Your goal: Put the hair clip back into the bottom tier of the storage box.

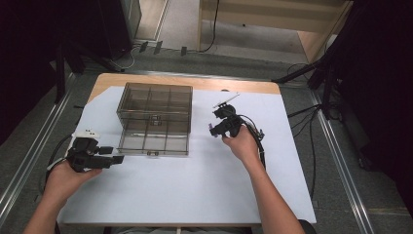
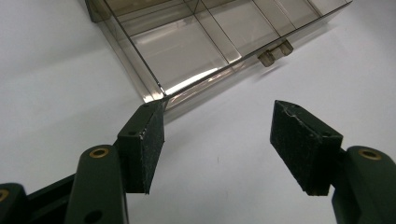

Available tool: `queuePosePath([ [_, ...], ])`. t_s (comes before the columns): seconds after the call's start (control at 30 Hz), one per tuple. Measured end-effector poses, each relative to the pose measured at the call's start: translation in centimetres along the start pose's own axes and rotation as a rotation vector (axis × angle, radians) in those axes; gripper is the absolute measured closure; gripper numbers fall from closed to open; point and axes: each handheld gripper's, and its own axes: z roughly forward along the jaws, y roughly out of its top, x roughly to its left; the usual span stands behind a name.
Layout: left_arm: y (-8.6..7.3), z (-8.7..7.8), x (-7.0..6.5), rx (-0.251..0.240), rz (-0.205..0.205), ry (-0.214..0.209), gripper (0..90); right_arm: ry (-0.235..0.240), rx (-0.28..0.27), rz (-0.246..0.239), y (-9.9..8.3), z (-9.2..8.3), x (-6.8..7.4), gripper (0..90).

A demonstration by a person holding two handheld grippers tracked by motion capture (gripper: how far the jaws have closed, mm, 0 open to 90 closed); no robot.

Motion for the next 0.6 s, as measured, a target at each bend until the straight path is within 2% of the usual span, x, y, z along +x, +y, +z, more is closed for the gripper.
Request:
queuePosePath([
  [0.23, 0.0, -0.1, 0.1, -0.001, 0.007, -0.002, 34.9, 0.017, -0.01, -0.028, 0.1, -0.5, 1.2, 77.3],
  [0.6, -0.2, -0.3, -0.1, -0.015, 0.011, 0.006, 32.7, 0.05, -0.015, -0.062, 0.2, -0.8, 2.0, 77.4],
])
